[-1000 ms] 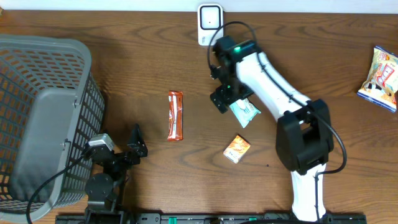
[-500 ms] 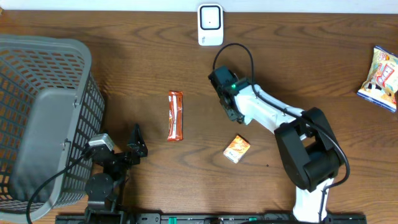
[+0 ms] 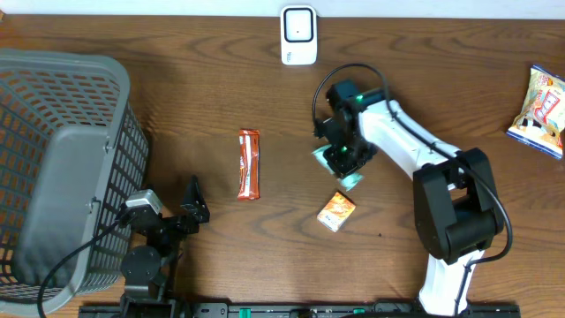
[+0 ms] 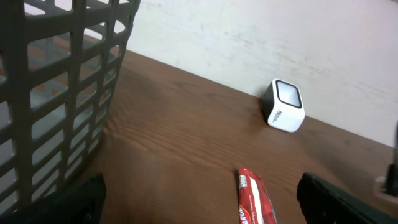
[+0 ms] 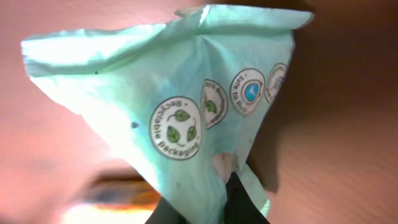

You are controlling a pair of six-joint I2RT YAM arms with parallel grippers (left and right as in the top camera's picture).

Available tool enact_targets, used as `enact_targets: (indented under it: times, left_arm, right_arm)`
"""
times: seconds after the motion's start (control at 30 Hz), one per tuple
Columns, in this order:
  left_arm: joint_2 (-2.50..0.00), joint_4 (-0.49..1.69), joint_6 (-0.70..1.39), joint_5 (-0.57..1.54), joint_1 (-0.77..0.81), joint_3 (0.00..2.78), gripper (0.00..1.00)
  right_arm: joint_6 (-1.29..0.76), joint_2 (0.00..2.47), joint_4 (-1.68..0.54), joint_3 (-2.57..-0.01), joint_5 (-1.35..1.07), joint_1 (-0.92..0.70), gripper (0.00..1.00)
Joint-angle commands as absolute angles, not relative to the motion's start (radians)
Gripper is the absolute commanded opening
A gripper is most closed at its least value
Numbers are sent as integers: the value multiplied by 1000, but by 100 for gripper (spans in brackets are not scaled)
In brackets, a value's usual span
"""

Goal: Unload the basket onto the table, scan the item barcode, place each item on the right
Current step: 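Lift the wipes packet with the right gripper, then hold the wipes packet up against the white scanner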

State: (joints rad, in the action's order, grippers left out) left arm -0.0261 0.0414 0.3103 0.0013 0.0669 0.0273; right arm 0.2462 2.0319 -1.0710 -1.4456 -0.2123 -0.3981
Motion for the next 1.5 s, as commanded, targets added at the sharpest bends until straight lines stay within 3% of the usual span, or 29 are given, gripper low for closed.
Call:
enact_targets:
  times: [0.0,0.07,0.17,0.4,0.63,0.93,1.03,1.13,1.3,1.47]
  left_arm:
    - [-23,73,312,-9,63,4,98]
    - [-23,73,312,-9,63,4,98]
    - [-23,73,312,-9,63,4,98]
    - [-23,73,312,-9,63,4,98]
    - [-23,73,312,-9,63,4,98]
    - [-23,73,312,-9,63,4,98]
    - [-23,73,312,-9,63,4,98]
    - [-23,73,312,-9,63,4,98]
    - [-23,73,312,-9,63,4,98]
    - [-23,73,312,-9,63,4,98]
  right_arm:
    - [516,2037,-1163,-1492,-836,-338,1]
    - [719,2039,-1276,-1488,-1042,-294,1]
    - [1106,2039,-1472,-1485,-1141,-269,1]
    - [1552,2039,-1702,-1481,-1225,-275,1]
    - [1756,2039,-1702,-1481,-1248,-277,1]
    - [1781,2039,-1697,-1481,-1212,-277,1]
    - [1730,2039,-1666,-1498,-1179,-274,1]
    - [1455,2039,-1525,-1559,-1093,-267,1]
    - [648,2039,-1018,-1635,-608,-287,1]
    - [420,2041,-773,-1638,-160,-319,1]
